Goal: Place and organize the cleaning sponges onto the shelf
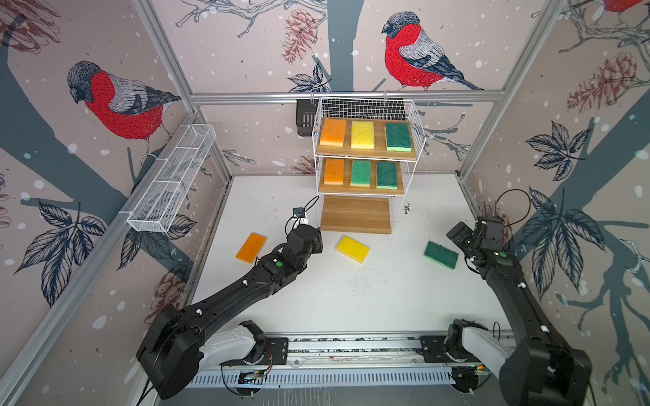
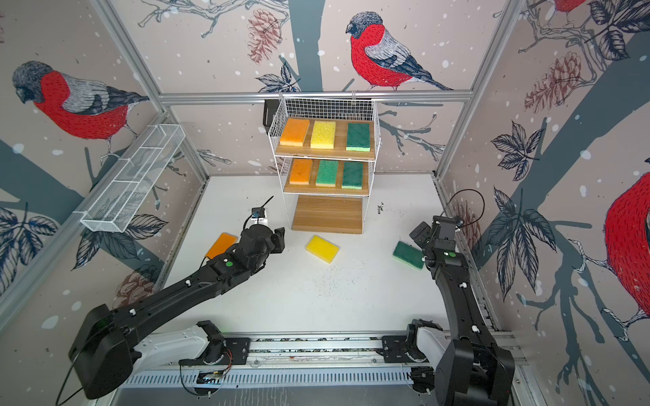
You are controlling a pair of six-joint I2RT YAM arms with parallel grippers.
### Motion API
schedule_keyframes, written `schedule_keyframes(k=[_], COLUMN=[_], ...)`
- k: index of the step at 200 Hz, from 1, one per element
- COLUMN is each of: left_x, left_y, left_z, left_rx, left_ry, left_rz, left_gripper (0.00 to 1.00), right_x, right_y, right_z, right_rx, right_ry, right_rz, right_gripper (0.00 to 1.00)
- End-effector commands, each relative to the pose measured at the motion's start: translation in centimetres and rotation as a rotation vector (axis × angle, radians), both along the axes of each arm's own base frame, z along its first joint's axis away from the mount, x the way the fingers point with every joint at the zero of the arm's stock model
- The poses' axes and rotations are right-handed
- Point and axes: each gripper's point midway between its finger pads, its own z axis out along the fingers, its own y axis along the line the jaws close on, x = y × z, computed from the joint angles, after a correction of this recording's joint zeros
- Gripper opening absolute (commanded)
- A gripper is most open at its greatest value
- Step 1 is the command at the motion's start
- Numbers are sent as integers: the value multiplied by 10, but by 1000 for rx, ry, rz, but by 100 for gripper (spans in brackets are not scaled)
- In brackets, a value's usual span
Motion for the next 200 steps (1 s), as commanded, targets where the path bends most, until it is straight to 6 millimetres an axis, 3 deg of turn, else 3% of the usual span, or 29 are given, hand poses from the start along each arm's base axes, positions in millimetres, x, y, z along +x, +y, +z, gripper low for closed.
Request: schedule_keyframes(k=[1, 42, 79, 101, 162, 200], left_x=[3, 6, 7, 7, 5, 6], left_y=[-4, -2, 3, 5, 18, 23], left_z=[-4, -22, -32, -37, -48, -52], left_rx=[-43, -36, -24, -16, -23, -36], left_ry=[7, 56, 99, 110, 119, 129], left_rz=[-11, 5, 36, 46, 90, 104], left_gripper=[56, 65, 74, 74, 69, 67], right_x=[9, 16, 24, 26, 36, 39], right_y=[-5, -16, -17, -20, -35, -43], right_z=[7, -2, -21, -33, -59, -80], right_rx=[-4, -3, 12, 23, 60, 71], right_ry=[-30, 0, 73, 105, 140, 179], right_rz=[18, 15, 39, 35, 3, -14], right_gripper=[92, 90, 87, 82, 52, 45])
